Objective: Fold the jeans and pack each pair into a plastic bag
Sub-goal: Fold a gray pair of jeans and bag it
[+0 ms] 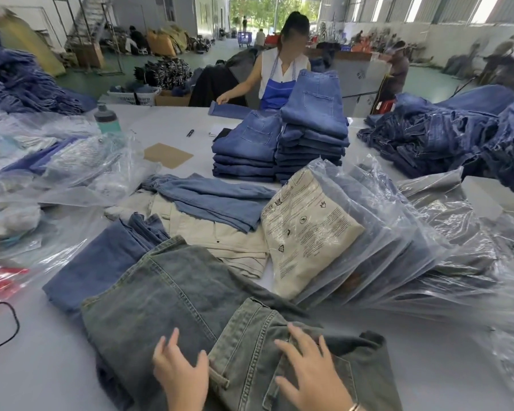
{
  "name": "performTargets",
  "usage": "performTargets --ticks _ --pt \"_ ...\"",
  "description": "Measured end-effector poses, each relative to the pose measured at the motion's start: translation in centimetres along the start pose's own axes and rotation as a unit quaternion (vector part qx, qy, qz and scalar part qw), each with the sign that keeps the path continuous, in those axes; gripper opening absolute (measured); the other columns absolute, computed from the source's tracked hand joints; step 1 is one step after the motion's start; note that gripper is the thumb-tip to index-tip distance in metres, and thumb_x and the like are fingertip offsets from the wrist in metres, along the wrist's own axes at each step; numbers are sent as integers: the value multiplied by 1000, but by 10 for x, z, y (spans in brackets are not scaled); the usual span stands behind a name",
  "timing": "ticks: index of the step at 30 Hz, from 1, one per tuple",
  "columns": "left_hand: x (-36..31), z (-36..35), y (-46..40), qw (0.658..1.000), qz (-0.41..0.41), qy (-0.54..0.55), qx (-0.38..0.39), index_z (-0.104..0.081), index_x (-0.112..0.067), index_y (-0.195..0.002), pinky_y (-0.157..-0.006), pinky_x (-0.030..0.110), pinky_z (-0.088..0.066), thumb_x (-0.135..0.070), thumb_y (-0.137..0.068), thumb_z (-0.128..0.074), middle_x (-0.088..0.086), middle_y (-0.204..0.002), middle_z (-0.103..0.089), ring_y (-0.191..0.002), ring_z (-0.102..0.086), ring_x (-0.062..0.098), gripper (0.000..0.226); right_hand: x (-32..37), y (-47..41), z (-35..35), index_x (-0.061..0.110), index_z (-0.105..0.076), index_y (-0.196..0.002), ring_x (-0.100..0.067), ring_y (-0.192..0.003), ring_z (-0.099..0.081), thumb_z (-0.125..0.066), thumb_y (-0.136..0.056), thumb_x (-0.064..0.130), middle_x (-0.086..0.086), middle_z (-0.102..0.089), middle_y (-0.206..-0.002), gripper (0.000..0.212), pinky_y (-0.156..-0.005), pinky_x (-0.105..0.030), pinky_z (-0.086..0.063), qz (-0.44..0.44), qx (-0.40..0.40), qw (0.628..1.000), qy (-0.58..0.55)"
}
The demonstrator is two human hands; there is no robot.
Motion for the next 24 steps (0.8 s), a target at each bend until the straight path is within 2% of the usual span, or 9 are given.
performTargets --ticks 2,3,5,9,13,17,20,22,24 --pt "-2 26 -33 998 7 -7 -65 -44 7 -136 -110 50 -20 3 -68 -80 33 -144 -27 -132 -31 46 77 29 -4 -47 46 -21 -144 -23 -147 4 -44 -86 62 1 7 -160 65 -109 -65 -7 39 132 990 -35" --pt "4 39 -51 995 44 -1 -95 -38 5 -139 -110 50 -20 -3 -70 -80 33 -145 -26 -133 -29 46 82 33 -6 -64 47 -10 -146 -20 -147 11 -36 -90 62 6 13 -159 63 -107 -68 0 33 186 981 -39" --pt "22 60 -80 980 155 24 -119 -27 1 -144 -111 52 -22 -20 -74 -81 32 -145 -28 -133 -29 45 91 35 -12 -74 45 -13 -147 -19 -147 6 -35 -90 63 7 6 -160 63 -106 -69 -1 13 239 970 -29" --pt "39 77 -122 958 253 81 -109 -27 -1 -142 -109 47 -28 -40 -75 -78 28 -142 -35 -131 -35 43 93 32 -43 -37 30 -56 -120 -22 -128 -40 -40 -89 59 -3 -43 -130 46 -101 -43 -36 -27 134 989 -49" --pt "47 84 -155 955 279 62 -83 -21 1 -146 -113 45 -22 -43 -77 -75 27 -149 -23 -137 -26 40 98 27 -91 14 28 -54 -122 -19 -118 -46 -44 -94 41 3 -49 -123 32 -95 -33 -40 -28 -27 992 -121" --pt "73 77 -158 937 313 146 -42 -24 6 -145 -112 48 -31 -28 -82 -74 25 -151 -29 -137 -34 39 87 18 -129 25 23 -48 -133 -21 -123 -45 -46 -94 36 -1 -45 -133 41 -100 -33 -39 -64 -12 989 -132" --pt "92 68 -149 910 340 236 -1 -52 9 -126 -99 51 -45 -25 -76 -80 24 -129 -57 -114 -58 36 66 34 -120 3 26 -43 -135 -22 -134 -33 -45 -91 44 -2 -34 -145 47 -112 -43 -27 -49 34 994 -94" --pt "92 64 -144 904 334 266 31 -58 5 -121 -97 51 -47 -29 -77 -79 21 -119 -63 -107 -62 35 59 54 -99 -27 34 -31 -140 -20 -146 -4 -45 -79 62 1 -7 -158 68 -113 -58 -4 -51 62 993 -81" --pt "85 59 -144 902 321 286 53 -60 2 -121 -98 50 -47 -31 -79 -76 20 -116 -64 -106 -62 34 56 79 -72 -41 42 -24 -140 -19 -144 21 -46 -71 61 2 21 -157 75 -105 -66 -3 -25 13 999 -30"
Point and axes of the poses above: each hand's wrist, its own y-axis away from the middle knuckle, its own z-axis out of the back of the hand, x = y × z, the point moved 8 cm from there along -y, towards the middle knuckle
